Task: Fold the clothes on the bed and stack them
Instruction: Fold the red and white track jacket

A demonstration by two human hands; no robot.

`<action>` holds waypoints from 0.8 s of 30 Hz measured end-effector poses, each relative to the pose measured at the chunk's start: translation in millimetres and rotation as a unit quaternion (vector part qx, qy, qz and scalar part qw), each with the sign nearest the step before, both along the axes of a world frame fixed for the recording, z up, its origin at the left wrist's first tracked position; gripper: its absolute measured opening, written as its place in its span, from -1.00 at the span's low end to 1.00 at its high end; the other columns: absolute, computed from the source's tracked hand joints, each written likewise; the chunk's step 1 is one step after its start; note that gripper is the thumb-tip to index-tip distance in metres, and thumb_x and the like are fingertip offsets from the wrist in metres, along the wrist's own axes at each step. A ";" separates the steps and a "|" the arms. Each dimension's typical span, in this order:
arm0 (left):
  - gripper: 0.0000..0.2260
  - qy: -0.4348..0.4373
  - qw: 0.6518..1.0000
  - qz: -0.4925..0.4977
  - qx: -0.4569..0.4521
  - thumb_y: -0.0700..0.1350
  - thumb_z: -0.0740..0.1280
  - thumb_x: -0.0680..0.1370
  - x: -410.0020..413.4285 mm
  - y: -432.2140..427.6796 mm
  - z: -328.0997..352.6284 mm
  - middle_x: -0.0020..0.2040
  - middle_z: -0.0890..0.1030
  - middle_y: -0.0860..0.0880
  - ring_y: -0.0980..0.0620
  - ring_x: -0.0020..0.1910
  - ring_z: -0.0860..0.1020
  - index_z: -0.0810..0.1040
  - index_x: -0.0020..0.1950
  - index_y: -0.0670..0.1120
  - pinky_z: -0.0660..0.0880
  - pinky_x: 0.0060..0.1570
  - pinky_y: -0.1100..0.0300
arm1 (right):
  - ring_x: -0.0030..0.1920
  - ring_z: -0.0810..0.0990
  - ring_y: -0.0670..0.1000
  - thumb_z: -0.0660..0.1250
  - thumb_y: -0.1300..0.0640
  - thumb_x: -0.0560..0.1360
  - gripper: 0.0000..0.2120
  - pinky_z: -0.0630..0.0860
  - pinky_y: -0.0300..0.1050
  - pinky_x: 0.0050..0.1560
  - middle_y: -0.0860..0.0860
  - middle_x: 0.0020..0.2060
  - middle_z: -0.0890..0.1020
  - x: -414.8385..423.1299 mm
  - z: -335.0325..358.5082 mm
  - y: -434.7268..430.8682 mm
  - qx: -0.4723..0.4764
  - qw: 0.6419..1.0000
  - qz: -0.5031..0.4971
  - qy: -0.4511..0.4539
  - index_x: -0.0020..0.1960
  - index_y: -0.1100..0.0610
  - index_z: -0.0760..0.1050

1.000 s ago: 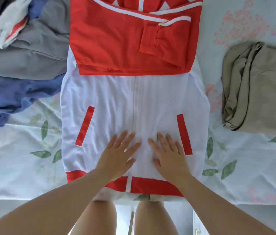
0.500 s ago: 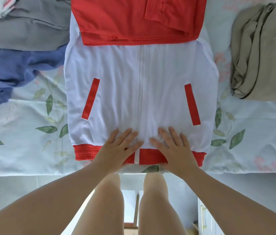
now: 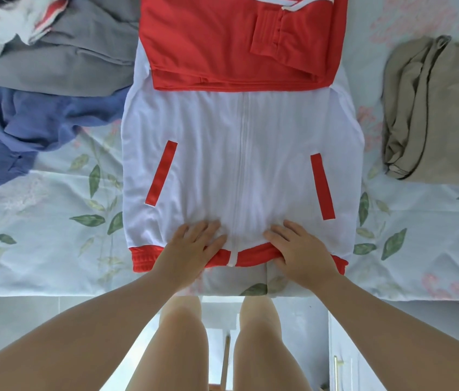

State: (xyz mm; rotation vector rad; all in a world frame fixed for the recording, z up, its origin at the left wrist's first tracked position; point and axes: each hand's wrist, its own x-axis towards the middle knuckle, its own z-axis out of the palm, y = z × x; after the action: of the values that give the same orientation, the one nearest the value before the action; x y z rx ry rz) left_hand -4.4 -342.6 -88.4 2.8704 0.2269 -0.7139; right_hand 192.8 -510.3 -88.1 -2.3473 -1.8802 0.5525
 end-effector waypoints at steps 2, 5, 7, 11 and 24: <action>-0.37 -0.053 0.999 0.003 -0.011 -0.19 0.57 0.14 4.7 2.0 0.9 0.16 0.62 -0.15 -0.14 0.04 0.62 0.50 0.18 -0.10 0.59 -0.10 0.04 | -0.03 0.67 0.09 0.08 0.04 0.35 -0.59 0.61 -0.10 -0.41 -0.02 -0.07 0.68 3.2 1.8 3.3 0.012 1.000 -0.005 0.006 0.01 0.08 0.62; -0.59 -0.079 0.996 0.010 -0.042 -0.22 0.59 0.17 11.9 17.4 5.6 -0.03 0.67 -0.05 -0.06 -0.13 0.66 0.64 -0.01 -0.09 0.59 -0.28 0.14 | -0.10 0.68 0.07 0.18 0.08 0.39 -0.70 0.59 -0.12 -0.50 0.00 -0.10 0.69 6.8 5.8 7.7 0.008 1.000 -0.011 0.012 0.00 0.11 0.62; -0.69 -0.032 0.995 0.030 -0.089 -0.24 0.49 0.33 19.9 29.9 15.8 -0.05 0.64 0.00 -0.05 -0.14 0.64 0.60 0.05 -0.08 0.56 -0.31 0.15 | -0.23 0.69 0.08 0.37 0.15 0.40 -0.83 0.56 -0.12 -0.54 0.04 -0.16 0.69 9.7 8.3 11.0 0.014 1.000 -0.019 0.001 -0.03 0.16 0.61; -0.66 0.081 0.990 0.096 -0.058 -0.28 0.15 0.54 42.8 59.7 36.1 0.10 0.52 0.00 -0.06 0.03 0.56 0.39 0.28 -0.02 0.47 -0.13 0.11 | -0.45 0.60 0.07 0.61 0.19 0.18 -0.69 0.52 -0.16 -0.50 0.06 -0.34 0.65 25.5 24.4 30.2 0.011 0.999 -0.035 -0.038 -0.14 0.20 0.60; -0.72 -0.018 0.985 0.078 0.156 -0.28 0.24 0.49 171.9 184.8 86.6 -0.04 0.57 -0.03 -0.11 -0.07 0.58 0.42 0.17 -0.07 0.30 -0.25 0.15 | -0.41 0.43 0.12 0.43 0.37 0.15 -0.81 0.31 -0.12 -0.43 0.17 -0.31 0.49 130.7 74.1 158.6 0.041 0.973 -0.135 -0.183 -0.27 0.21 0.53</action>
State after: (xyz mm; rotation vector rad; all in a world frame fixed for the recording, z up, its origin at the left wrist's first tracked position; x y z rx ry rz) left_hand 167.5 -157.8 -1.9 3.1062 0.6020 -0.6454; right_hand 323.5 -351.7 -14.0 -2.7321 -1.6163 0.0140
